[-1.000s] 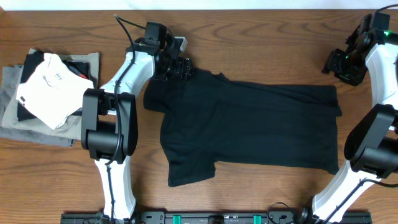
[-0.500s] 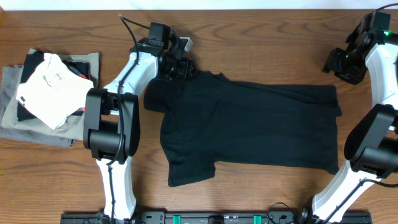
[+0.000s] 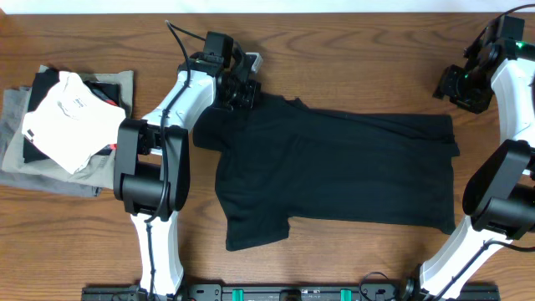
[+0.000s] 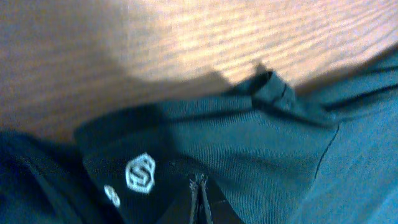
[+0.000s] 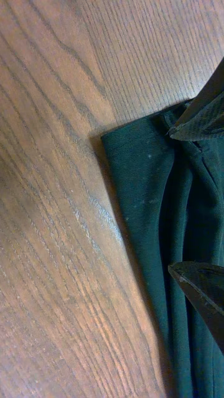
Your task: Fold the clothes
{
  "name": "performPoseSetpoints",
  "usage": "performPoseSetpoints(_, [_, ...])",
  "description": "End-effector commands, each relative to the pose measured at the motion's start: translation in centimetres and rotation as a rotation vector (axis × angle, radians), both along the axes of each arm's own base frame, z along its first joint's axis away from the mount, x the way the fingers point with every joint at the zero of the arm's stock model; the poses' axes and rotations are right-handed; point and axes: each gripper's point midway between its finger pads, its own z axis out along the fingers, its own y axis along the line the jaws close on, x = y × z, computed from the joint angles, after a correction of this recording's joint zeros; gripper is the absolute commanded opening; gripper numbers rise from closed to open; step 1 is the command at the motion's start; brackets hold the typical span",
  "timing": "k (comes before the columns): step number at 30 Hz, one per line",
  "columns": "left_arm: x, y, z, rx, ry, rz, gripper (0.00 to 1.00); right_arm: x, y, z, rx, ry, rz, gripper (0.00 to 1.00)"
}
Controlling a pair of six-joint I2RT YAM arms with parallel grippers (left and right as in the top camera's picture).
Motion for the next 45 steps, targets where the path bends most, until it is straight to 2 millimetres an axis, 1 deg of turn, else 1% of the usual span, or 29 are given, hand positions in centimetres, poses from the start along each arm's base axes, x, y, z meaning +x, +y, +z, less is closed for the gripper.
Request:
performPoseSetpoints(1, [-0.4,0.2,3.4,-0.007,-0.053,-0.034,0.06,-0.4,0.0,-0.2,-0.011,0.014,0.015,0.60])
performPoseSetpoints(2, [-0.7,0.3,3.8,-0.001,-0.051,-0.039,0.06,-0.4,0.0,-0.2,-0.011,0.014,0.015,0.60])
performPoseSetpoints(3, [-0.9,0.5,4.0,0.013,-0.046,-0.034,0.08,-0.4,0.0,-0.2,-0.011,0.014,0.015,0.60])
performPoseSetpoints(5, [-0.9,1.6,3.7,0.075,-0.045,-0.007,0.49,-0.4,0.0,-0.2,-0.010,0.013,0.015,0.59])
performPoseSetpoints(6, [-0.7,2.1,3.4,0.105,-0.046,0.013,0.59,-0.4,0.0,-0.2,-0.010,0.013,0.015,0.59])
performPoseSetpoints(7, [-0.6,2.4,3.2,0.123,-0.047,0.020,0.62,-0.4,0.0,-0.2,-0.010,0.013,0.015,0.60])
performPoseSetpoints(18, [-0.4,2.3,2.5,0.133,-0.045,0.020,0.63,-0.4,0.0,-0.2,-0.010,0.013,0.015,0.59])
performPoseSetpoints(25, [-0.9,1.1,2.3,0.133,-0.042,-0.009,0.63,-0.4,0.0,-0.2,-0.010,0.013,0.015,0.59])
performPoseSetpoints(29, [-1.2,0.4,1.5,0.137,-0.031,-0.024,0.63,-0.4,0.0,-0.2,-0.010,0.013,0.015,0.59])
performPoseSetpoints(33, [-1.0,0.6,0.5,0.148,-0.006,0.007,0.63,-0.4,0.0,-0.2,-0.012,0.013,0.020,0.58])
performPoseSetpoints(37, [-1.0,0.7,-0.2,0.153,0.009,0.014,0.61,-0.4,0.0,-0.2,-0.014,0.013,0.026,0.59])
performPoseSetpoints(40, [-1.1,0.7,-0.8,0.154,0.030,0.025,0.57,-0.3,0.0,-0.2,-0.014,0.011,0.026,0.59])
performPoseSetpoints(43, [-1.1,0.7,-1.0,0.154,0.035,0.027,0.55,-0.3,0.0,-0.2,-0.015,0.009,0.026,0.59])
performPoseSetpoints(45, [-1.0,0.7,-1.0,0.152,0.028,0.028,0.52,-0.3,0.0,-0.2,-0.014,0.010,0.026,0.59])
